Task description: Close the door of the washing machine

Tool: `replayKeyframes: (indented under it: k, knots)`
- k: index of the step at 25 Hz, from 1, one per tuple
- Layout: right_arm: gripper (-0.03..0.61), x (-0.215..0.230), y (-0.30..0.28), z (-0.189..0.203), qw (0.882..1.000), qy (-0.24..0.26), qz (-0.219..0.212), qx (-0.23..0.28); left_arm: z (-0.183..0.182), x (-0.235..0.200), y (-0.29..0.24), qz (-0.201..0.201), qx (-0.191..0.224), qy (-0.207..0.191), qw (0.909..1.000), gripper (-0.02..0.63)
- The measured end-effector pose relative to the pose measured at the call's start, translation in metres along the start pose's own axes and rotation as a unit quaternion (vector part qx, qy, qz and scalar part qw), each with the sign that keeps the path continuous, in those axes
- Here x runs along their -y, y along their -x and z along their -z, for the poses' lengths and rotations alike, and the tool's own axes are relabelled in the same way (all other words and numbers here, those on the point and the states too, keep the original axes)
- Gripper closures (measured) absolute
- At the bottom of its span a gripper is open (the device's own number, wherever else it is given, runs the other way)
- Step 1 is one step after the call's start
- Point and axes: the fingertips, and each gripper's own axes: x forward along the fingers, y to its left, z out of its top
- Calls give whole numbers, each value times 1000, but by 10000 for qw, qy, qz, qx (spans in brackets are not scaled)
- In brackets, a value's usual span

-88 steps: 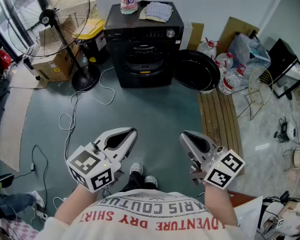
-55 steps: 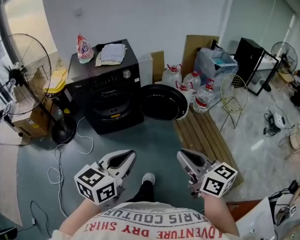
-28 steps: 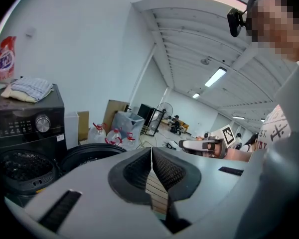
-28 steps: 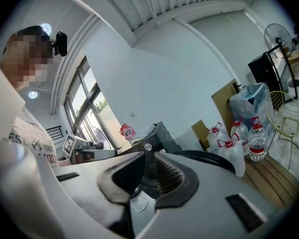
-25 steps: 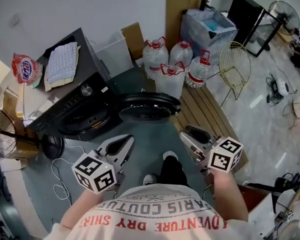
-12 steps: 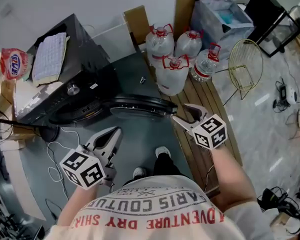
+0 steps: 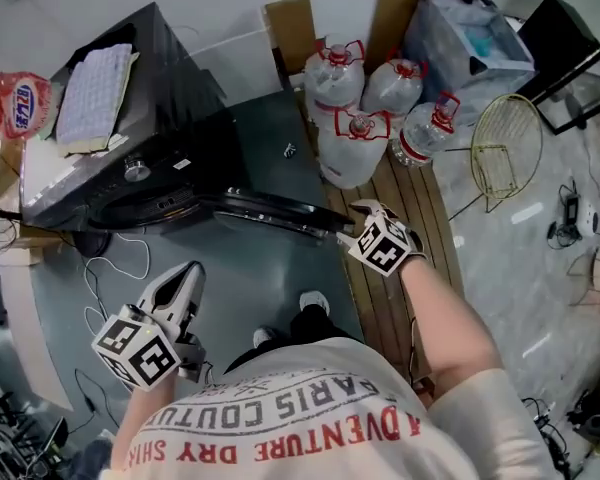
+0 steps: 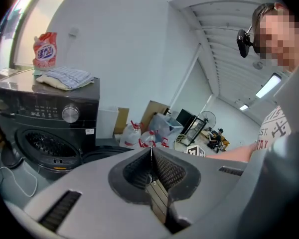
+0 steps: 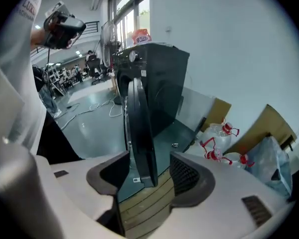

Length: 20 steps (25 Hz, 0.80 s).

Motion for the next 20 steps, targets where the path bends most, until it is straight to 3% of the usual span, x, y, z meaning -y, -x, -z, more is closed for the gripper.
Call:
replayKeyframes:
  k: [6, 11, 16, 20]
  knots:
    - [341, -2, -40, 13, 9963, 627, -333, -480, 13, -22, 6, -440, -72, 253, 9987, 581]
    - [425, -3, -51, 16, 9927, 939, -449, -610, 24, -28, 5, -587, -87, 425, 9973, 581]
    - [497, 1, -55, 15, 9936, 907, -321, -596, 27, -33, 4, -631, -64, 500, 9967, 581]
    - [505, -2, -54, 15, 9940, 851, -304, -609, 35, -35, 2, -630, -102, 521, 9966, 581]
